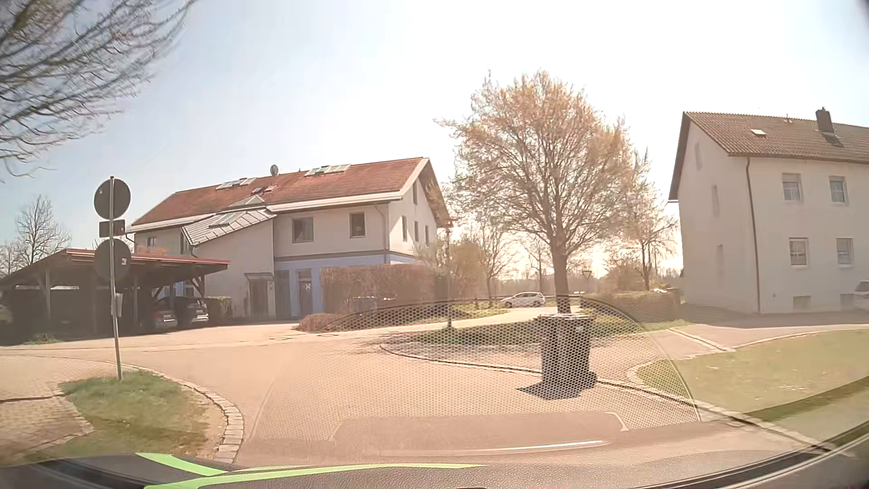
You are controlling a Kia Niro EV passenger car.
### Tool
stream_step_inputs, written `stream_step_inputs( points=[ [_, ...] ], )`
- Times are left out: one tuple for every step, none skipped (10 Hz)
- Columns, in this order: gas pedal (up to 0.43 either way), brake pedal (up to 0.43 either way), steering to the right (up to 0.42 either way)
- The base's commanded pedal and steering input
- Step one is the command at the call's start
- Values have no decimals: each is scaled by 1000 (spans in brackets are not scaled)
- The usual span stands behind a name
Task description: Follow the waypoints while adhering to traffic rules and regulations
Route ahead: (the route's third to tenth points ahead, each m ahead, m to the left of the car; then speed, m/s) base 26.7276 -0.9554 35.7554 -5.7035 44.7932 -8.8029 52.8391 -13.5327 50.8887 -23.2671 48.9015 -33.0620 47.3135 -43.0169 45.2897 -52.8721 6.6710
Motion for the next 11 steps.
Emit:
stream_step_inputs(
  points=[
    [0, 171, -129],
    [0, 183, -141],
    [0, 183, -151],
    [0, 189, -160],
    [0, 189, -168],
    [0, 195, -174],
    [0, 201, -174],
    [0, 201, -174],
    [0, 207, -174],
    [0, 207, -173],
    [0, 207, -165]
  ],
)
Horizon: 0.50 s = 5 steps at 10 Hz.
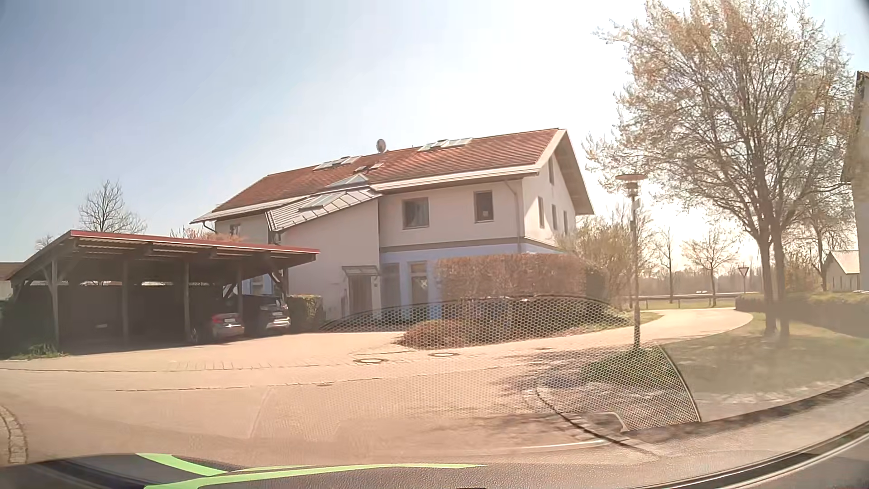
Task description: Follow the waypoints while adhering to traffic rules and regulations
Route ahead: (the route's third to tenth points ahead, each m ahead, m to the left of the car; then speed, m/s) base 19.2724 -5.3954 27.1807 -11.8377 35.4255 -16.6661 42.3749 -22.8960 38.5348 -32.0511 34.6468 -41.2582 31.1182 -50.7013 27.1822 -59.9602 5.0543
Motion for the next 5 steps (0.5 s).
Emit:
stream_step_inputs(
  points=[
    [0, 207, -145],
    [0, 207, -115],
    [0, 207, -82],
    [0, 207, -57],
    [0, 201, -42]
  ],
)
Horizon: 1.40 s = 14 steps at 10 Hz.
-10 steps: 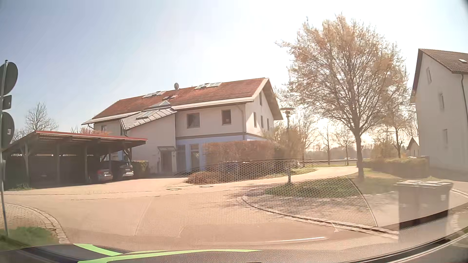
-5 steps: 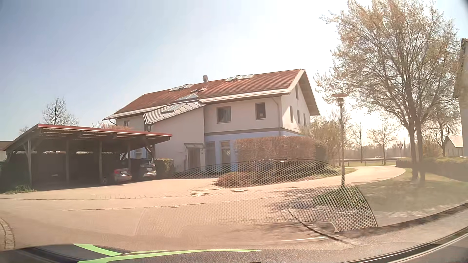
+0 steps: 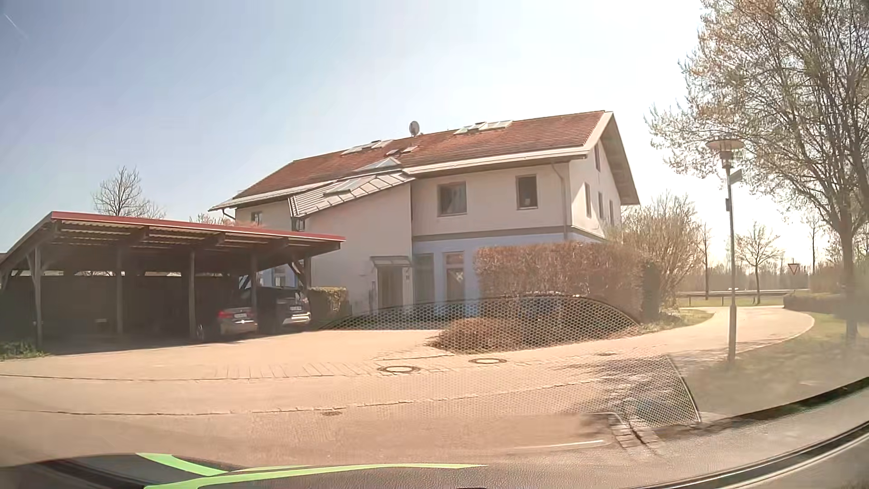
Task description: Follow the waypoints while adhering to traffic rules and regulations
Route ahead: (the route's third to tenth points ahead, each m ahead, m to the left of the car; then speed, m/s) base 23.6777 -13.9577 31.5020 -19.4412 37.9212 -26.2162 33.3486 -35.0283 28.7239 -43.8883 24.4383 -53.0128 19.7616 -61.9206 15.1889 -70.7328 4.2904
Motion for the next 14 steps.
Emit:
stream_step_inputs(
  points=[
    [0, 207, -27],
    [0, 201, -13],
    [0, 189, 4],
    [0, 183, 26],
    [0, 165, 48],
    [0, 79, 75],
    [0, 0, 105],
    [0, 0, 140],
    [0, 0, 169],
    [0, 0, 209],
    [0, 0, 262],
    [0, 0, 309],
    [0, 0, 362],
    [0, 0, 382]
  ],
)
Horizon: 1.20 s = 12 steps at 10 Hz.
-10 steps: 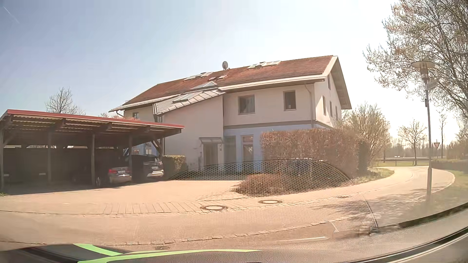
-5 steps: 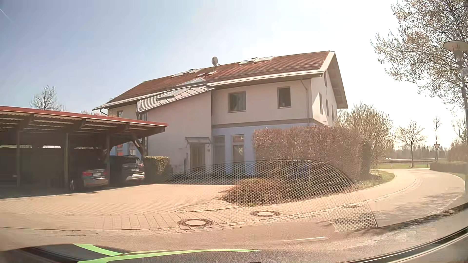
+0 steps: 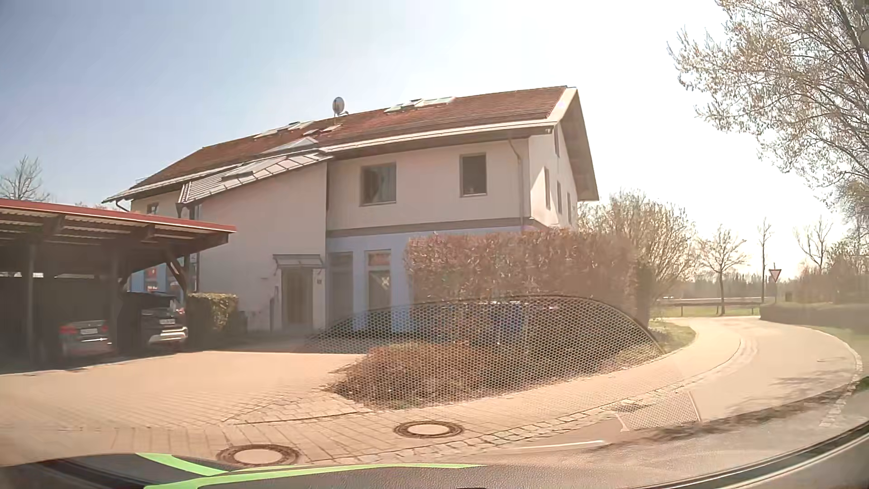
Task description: Follow the waypoints while adhering to traffic rules and regulations
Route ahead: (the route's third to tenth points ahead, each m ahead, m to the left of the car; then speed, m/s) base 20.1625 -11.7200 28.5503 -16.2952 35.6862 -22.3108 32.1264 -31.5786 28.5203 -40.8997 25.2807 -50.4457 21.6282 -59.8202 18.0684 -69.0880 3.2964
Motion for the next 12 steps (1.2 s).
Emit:
stream_step_inputs(
  points=[
    [0, 0, 386],
    [8, 0, 386],
    [39, 0, 392],
    [39, 0, 403],
    [39, 0, 418],
    [59, 0, 425],
    [67, 0, 436],
    [67, 0, 446],
    [79, 0, 452],
    [98, 0, 461],
    [110, 0, 474],
    [110, 0, 478]
  ],
)
